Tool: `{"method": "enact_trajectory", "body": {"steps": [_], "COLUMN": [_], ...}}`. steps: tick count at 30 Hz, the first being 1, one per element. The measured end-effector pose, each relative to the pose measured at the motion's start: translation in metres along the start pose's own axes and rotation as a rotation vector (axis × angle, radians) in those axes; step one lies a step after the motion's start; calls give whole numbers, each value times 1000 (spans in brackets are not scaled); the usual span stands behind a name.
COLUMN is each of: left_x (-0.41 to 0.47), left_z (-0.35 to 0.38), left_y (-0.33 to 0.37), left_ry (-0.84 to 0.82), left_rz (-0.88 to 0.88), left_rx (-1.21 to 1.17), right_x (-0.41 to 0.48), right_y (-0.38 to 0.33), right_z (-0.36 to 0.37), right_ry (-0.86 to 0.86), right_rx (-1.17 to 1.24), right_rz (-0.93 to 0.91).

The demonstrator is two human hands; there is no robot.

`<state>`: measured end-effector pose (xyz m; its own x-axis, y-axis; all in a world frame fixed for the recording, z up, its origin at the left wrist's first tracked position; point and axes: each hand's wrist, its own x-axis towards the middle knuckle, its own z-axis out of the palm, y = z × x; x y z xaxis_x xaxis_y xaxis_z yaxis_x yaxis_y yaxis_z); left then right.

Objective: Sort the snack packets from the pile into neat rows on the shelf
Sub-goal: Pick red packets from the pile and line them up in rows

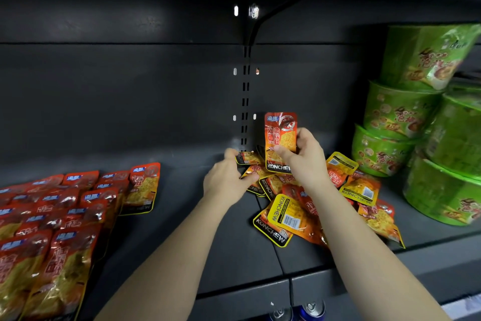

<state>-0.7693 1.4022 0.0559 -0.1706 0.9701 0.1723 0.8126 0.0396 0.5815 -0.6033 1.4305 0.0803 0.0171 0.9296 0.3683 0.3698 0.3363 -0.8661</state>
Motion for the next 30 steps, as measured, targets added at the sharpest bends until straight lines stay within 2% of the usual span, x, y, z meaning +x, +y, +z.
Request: {"method": "enact_trajectory", "body": {"steps": [14, 24, 30], "left_x": [7, 3, -11], "left_z": [-14, -54, -78], "left_y": [-5, -23, -35], "left_ry": [-182, -252, -104], "left_rz": [-228, -128, -72], "left_rx": [-376, -213, -107], "right_x": [0, 0, 3], "right_y": [0, -13, -31], "right_z": [1, 4, 19], "right_ry": [-28, -97, -164], "right_rx": [-89, -97, -74], "right_rz": [-13, -4, -5]}}
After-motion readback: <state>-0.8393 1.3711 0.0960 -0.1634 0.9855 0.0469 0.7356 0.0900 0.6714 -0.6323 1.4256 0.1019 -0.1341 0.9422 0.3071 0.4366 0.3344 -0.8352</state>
